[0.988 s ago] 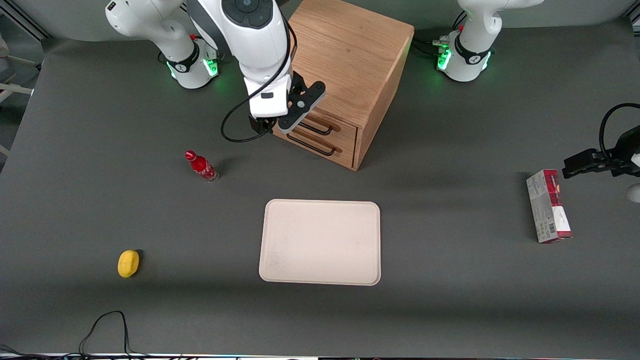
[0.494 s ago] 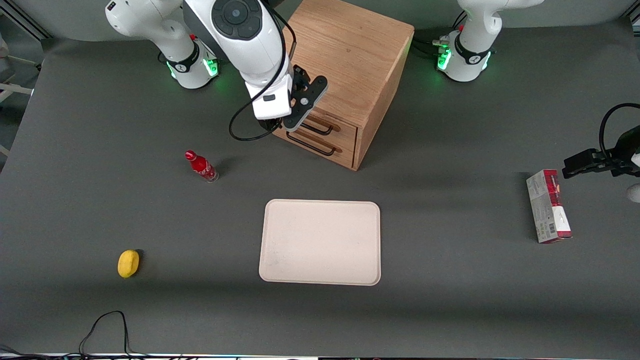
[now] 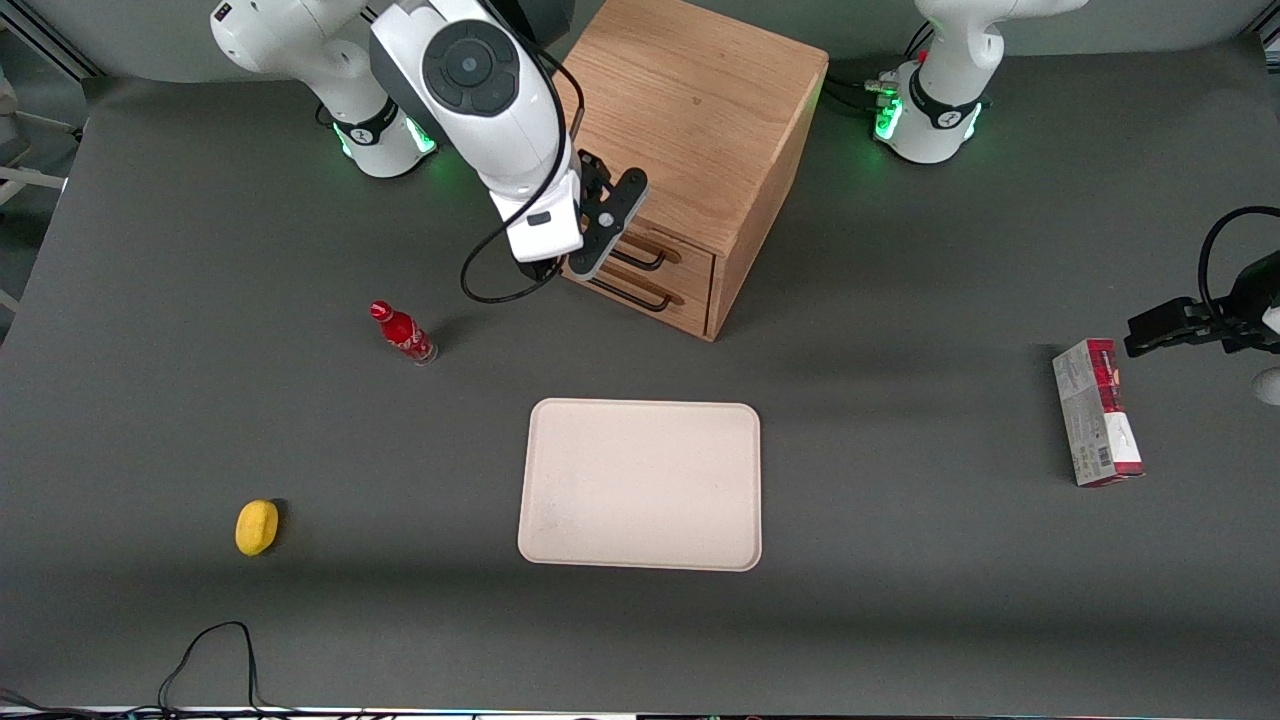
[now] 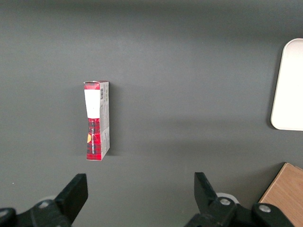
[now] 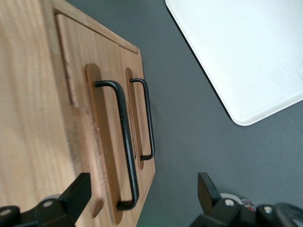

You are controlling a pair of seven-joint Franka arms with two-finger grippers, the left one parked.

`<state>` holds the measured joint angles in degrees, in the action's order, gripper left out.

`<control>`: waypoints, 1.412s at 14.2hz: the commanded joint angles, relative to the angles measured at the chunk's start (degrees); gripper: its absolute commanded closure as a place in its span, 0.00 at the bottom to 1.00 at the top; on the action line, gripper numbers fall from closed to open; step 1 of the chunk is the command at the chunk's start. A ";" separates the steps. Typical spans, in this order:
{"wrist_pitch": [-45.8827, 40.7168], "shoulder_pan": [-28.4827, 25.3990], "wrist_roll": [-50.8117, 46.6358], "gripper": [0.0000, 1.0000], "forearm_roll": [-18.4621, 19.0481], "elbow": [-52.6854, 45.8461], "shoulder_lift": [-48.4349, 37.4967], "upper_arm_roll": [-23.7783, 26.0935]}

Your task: Open upper drawer

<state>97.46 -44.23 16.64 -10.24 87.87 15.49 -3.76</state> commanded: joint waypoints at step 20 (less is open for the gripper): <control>13.81 -0.60 5.76 0.00 -0.75 12.76 -0.37 -0.28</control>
<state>108.64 -44.54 19.27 -10.25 98.52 15.27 -3.61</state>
